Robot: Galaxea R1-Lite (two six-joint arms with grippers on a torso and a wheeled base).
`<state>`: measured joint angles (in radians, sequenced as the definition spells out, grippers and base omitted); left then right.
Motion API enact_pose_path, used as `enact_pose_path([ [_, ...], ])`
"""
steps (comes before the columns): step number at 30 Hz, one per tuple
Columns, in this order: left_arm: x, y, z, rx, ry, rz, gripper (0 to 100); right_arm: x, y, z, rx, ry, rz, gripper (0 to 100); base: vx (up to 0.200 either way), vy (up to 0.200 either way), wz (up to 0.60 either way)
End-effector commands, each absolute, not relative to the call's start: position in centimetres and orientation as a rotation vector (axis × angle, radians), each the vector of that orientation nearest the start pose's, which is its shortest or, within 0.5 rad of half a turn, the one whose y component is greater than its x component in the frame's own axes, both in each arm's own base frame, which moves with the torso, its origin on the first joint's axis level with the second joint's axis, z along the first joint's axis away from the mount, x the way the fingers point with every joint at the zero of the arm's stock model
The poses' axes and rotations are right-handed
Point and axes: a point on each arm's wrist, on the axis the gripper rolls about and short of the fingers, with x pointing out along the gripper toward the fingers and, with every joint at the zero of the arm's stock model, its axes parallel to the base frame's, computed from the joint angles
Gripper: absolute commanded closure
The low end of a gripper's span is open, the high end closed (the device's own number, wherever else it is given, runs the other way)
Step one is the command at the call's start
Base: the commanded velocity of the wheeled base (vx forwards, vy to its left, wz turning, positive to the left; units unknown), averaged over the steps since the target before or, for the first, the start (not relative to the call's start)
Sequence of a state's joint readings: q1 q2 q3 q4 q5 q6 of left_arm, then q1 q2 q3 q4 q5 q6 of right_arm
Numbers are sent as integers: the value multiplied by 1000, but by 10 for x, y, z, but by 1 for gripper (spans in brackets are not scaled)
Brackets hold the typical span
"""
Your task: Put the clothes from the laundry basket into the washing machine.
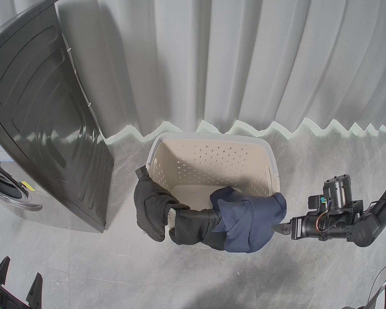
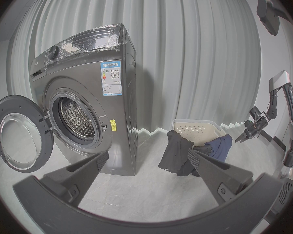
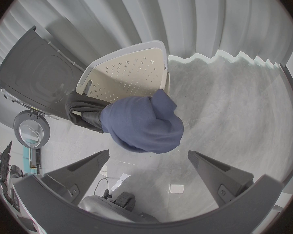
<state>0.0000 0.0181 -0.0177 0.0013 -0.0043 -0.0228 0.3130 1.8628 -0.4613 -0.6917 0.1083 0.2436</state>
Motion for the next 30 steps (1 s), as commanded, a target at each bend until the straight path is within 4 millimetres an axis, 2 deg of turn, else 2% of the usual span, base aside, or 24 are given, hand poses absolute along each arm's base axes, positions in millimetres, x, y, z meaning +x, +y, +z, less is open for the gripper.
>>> enact_pose_path([
  [1,-23,0,76,-23,2,-5,0,270,95,42,149,792,311,0,0,0,0],
  [9,-23,0,76,-23,0,-5,0,286,112,32,158,762,336,0,0,0,0],
  [21,-23,0,76,-21,2,-3,0,297,116,24,161,750,331,0,0,0,0],
  [30,-23,0,76,-23,2,-5,0,308,131,11,155,712,358,0,0,0,0],
])
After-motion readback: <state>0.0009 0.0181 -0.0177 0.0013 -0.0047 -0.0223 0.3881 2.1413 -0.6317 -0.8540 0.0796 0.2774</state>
